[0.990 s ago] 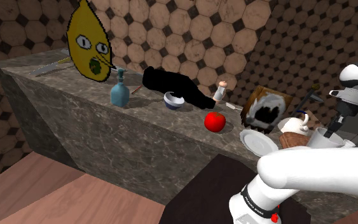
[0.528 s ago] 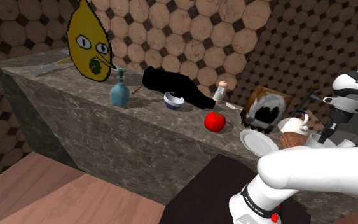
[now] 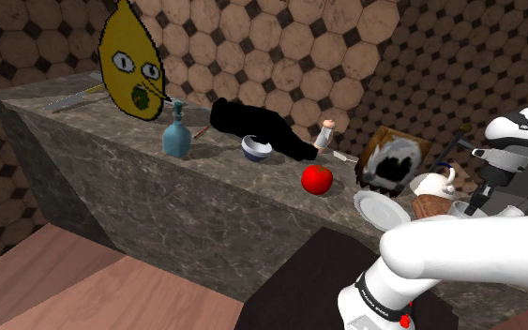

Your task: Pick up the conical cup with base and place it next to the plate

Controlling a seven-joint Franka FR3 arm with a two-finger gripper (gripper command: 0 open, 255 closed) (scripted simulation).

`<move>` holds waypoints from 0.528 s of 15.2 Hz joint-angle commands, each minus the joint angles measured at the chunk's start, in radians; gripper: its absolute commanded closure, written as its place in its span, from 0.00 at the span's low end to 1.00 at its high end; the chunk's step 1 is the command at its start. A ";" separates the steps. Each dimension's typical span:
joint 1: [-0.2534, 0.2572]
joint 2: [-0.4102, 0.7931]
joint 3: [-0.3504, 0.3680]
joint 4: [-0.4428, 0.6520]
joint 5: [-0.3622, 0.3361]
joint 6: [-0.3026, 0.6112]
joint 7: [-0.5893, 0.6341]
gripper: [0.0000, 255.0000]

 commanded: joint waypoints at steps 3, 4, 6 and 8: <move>0.000 0.000 0.000 0.000 0.000 0.001 0.000 1.00; 0.000 0.000 0.000 0.000 0.000 0.000 0.000 0.00; 0.000 0.000 0.000 0.000 0.000 0.000 0.000 0.00; 0.000 0.000 0.000 0.000 0.000 0.000 0.000 0.00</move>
